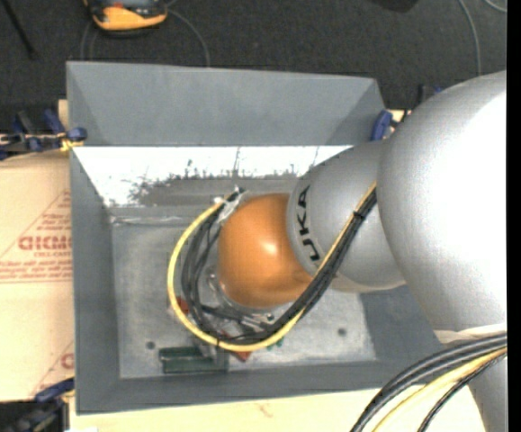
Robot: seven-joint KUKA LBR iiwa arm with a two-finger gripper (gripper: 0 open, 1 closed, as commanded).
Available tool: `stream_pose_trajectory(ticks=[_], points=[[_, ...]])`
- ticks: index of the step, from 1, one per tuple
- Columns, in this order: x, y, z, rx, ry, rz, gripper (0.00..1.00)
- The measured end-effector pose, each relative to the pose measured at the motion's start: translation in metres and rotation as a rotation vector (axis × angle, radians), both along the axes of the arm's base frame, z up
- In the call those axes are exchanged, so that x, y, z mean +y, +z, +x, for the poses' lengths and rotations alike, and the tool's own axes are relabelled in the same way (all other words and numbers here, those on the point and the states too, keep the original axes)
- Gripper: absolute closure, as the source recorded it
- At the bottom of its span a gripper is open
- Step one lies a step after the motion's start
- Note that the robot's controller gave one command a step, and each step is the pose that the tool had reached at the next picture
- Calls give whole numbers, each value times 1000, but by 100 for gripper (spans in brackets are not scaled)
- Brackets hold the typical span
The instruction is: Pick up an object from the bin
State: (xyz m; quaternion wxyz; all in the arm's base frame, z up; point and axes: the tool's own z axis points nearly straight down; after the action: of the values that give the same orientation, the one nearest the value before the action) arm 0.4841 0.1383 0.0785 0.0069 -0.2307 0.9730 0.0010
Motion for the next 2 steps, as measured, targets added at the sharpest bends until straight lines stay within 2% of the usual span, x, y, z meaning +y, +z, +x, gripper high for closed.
stream_pose_trajectory(ticks=[1,2], points=[[0,0,0,0,0,0,100],[-22,-8,83,9,-41,-5,0]])
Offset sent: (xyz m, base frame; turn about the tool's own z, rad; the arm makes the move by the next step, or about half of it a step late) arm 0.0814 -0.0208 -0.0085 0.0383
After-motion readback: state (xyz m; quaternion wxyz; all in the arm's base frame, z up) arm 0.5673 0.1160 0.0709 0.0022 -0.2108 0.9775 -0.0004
